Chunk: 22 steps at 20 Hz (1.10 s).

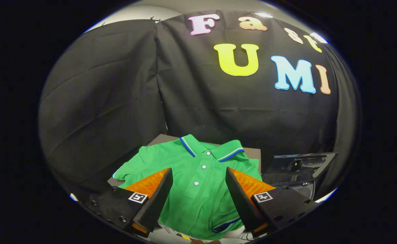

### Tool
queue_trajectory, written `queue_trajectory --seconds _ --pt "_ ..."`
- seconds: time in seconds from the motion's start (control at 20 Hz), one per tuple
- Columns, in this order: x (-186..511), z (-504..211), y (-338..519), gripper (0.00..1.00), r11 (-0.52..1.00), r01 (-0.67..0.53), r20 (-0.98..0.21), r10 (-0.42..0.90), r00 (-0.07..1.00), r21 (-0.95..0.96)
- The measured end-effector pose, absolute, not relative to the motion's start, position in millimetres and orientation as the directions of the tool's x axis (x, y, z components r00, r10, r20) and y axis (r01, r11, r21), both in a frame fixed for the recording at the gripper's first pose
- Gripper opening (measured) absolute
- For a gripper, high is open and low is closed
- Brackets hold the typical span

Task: Put the clothes into the washing machine and then close the washing machine lid.

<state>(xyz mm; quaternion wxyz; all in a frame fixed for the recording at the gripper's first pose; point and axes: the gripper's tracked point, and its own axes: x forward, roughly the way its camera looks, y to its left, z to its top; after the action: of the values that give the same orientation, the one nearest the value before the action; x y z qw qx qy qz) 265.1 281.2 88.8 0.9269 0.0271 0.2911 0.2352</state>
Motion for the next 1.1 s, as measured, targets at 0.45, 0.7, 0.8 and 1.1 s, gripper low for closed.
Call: queue_trajectory --seconds 0.45,0.7,0.8,1.1 --pt "281 54 311 0.98 0.89 -0.418 -0.631 0.433 0.644 0.183" --pt "285 35 317 0.98 0.896 -0.415 -0.66 0.408 0.631 0.158" --pt "286 30 321 0.97 0.895 -0.419 -0.667 0.405 0.625 0.151" --pt "288 21 323 0.97 0.902 -0.413 -0.682 0.383 0.624 0.128"
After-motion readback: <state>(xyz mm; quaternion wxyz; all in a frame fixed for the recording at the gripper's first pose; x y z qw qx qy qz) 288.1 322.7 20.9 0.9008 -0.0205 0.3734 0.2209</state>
